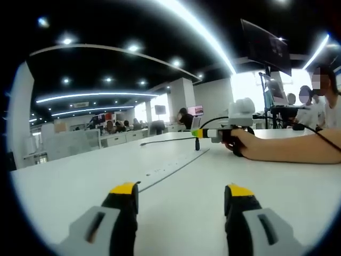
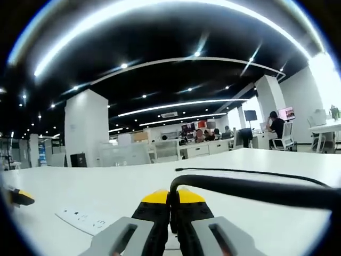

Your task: Locate the USB plug end of the data cable currently connected to the USB port on the desk. Grip the plug, withdraw it from the port, and place it onto the desktop.

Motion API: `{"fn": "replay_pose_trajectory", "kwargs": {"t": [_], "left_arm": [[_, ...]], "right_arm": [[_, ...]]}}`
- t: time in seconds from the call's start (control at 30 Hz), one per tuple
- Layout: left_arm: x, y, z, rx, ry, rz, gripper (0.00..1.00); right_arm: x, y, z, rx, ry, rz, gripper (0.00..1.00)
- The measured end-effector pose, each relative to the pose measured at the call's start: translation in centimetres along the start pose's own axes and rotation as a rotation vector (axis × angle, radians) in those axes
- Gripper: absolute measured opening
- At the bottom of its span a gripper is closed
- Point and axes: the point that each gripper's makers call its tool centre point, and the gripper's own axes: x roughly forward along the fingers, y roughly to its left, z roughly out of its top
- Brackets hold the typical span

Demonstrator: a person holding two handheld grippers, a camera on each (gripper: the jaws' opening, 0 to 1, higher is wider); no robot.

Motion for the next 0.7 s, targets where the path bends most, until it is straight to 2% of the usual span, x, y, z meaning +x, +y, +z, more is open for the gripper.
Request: {"fn": "replay_pose_trajectory", "kwargs": {"t": [0.1, 0.23, 0.37, 0.47, 0.5, 0.6, 0.67, 0.7], "left_arm": [[0.0, 0.0, 0.0, 0.004, 0.001, 0.0, 0.66], [0.0, 0.1, 0.0, 0.006, 0.003, 0.001, 0.66], [0.0, 0.2, 0.0, 0.004, 0.002, 0.002, 0.66], [0.1, 0.3, 0.1, 0.007, 0.002, 0.002, 0.66], [0.1, 0.3, 0.1, 0.007, 0.002, 0.001, 0.66], [0.1, 0.3, 0.1, 0.009, 0.003, 0.001, 0.66], [0.1, 0.3, 0.1, 0.008, 0.003, 0.001, 0.66], [0.1, 0.3, 0.1, 0.008, 0.002, 0.0, 0.66]], "right_arm": [[0.1, 0.4, 0.0, -0.072, 0.012, -0.004, 0.06], [0.3, 0.2, 0.1, 0.0, 0.007, 0.011, 0.06], [0.3, -0.5, 0.2, 0.082, -0.005, -0.004, 0.05], [0.4, -0.6, 0.2, 0.104, -0.009, -0.002, 0.05], [0.2, -0.5, 0.2, 0.058, -0.005, -0.009, 0.05], [0.6, 0.0, 0.3, 0.01, 0.003, -0.001, 0.05], [0.7, 0.6, 0.3, -0.055, 0.012, 0.017, 0.05], [0.7, 0.3, 0.3, -0.093, 0.018, -0.004, 0.05]]}}
